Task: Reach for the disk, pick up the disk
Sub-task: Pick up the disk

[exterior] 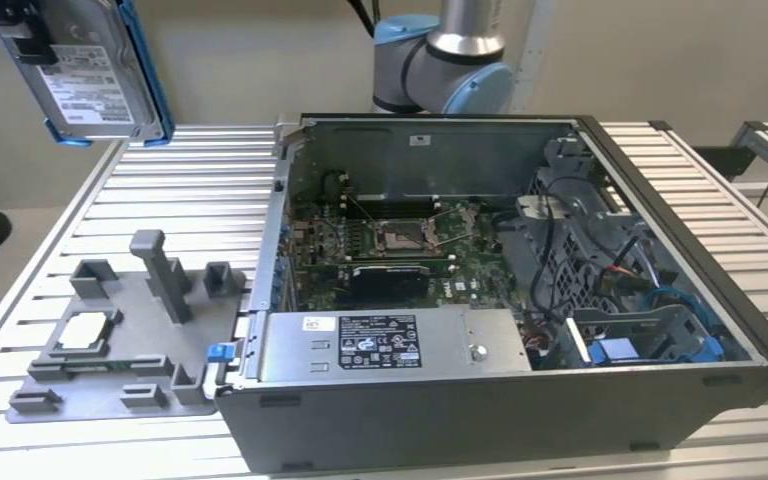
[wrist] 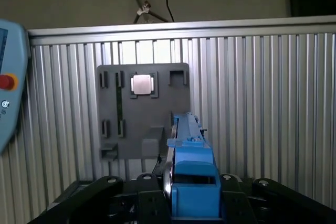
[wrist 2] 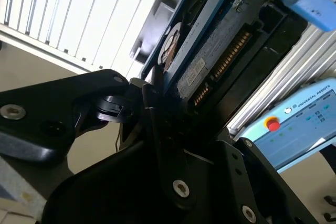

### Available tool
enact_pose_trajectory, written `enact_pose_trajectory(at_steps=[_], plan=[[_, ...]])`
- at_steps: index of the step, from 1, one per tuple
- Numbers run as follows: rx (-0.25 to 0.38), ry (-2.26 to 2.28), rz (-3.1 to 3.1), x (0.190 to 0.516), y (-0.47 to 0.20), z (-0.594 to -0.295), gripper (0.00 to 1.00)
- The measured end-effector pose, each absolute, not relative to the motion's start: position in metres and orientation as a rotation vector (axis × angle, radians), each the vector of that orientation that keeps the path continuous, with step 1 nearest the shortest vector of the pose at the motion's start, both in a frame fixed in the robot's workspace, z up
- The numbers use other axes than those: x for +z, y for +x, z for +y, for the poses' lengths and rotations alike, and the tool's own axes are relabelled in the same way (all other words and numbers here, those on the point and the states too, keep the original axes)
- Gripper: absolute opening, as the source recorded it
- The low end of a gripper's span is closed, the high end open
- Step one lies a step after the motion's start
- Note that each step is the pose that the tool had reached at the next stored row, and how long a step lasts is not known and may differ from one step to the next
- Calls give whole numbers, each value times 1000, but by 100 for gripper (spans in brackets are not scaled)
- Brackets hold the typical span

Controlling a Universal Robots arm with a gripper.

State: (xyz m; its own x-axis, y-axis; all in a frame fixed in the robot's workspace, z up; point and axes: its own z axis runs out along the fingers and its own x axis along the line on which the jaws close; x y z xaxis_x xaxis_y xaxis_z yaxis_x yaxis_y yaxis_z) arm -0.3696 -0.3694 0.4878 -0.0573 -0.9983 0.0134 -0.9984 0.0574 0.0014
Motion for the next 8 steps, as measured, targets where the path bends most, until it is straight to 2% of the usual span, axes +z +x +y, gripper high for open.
enact_pose_trajectory(at_steps=[8], plan=[[12, 2149, -2276, 488, -353, -369, 0]])
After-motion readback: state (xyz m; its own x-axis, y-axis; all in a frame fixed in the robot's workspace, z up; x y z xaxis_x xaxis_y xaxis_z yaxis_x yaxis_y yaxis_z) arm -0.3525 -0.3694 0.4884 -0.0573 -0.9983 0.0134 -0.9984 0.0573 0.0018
